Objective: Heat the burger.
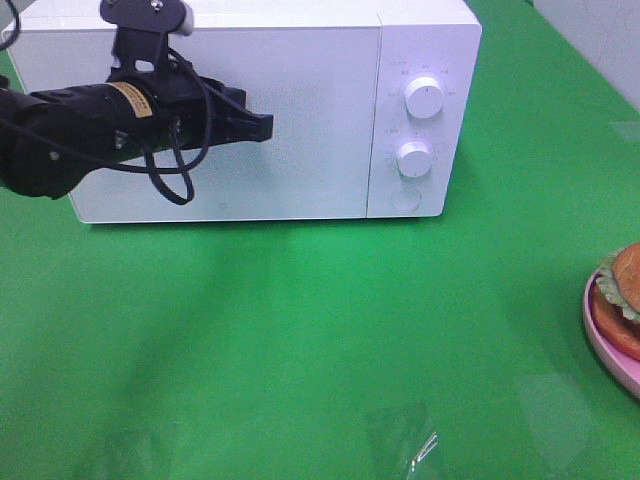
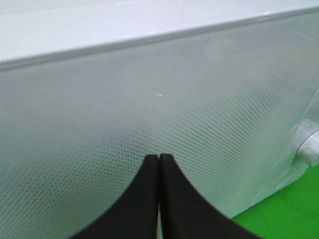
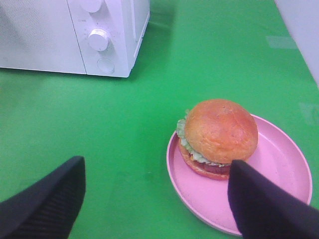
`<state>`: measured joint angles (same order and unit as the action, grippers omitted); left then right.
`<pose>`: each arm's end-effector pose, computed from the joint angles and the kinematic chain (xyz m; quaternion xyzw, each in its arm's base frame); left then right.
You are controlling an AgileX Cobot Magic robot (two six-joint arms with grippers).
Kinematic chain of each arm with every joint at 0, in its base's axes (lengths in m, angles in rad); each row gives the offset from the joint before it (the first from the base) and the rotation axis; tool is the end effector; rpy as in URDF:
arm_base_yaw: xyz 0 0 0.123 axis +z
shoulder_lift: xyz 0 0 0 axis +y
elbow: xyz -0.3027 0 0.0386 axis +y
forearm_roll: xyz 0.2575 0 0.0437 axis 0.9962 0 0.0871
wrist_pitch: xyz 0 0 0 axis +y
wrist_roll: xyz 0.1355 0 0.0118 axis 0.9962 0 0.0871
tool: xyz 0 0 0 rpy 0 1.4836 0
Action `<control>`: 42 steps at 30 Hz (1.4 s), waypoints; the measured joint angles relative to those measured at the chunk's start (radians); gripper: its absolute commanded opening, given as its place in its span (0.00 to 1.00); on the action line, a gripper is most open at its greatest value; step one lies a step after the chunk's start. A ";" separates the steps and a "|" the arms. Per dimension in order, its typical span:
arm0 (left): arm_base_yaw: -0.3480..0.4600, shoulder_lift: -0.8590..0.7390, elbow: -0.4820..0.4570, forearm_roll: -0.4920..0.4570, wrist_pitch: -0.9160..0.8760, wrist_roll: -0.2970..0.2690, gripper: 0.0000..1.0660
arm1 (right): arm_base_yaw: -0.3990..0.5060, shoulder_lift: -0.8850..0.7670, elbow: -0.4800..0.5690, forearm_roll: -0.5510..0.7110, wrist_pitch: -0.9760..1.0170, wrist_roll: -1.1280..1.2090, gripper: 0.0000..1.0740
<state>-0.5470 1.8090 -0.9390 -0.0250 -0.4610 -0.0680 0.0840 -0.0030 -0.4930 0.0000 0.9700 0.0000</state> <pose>0.3743 -0.2262 0.1963 0.1804 0.7910 -0.1789 0.5566 0.0287 0.0024 0.2703 -0.0348 0.8291 0.0234 0.5575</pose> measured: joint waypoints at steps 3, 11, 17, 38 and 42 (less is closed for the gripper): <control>-0.019 -0.045 0.037 -0.005 0.028 0.000 0.00 | 0.000 0.000 0.000 0.000 0.000 0.000 0.70; -0.050 -0.226 0.108 -0.005 0.435 0.000 0.94 | 0.000 0.000 0.000 0.000 0.000 0.000 0.70; -0.050 -0.273 0.108 -0.005 0.670 0.000 0.92 | 0.000 0.000 0.000 0.000 0.000 0.000 0.70; 0.215 -0.647 0.109 -0.001 1.478 0.015 0.92 | 0.000 0.000 0.000 0.000 0.000 0.000 0.70; 0.344 -0.719 0.109 0.003 1.546 0.060 0.92 | 0.000 0.000 0.000 0.000 0.000 0.000 0.70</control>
<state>-0.2030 1.0900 -0.8300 -0.0220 1.0850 -0.0080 0.0840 -0.0030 -0.4930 0.0000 0.9700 0.0000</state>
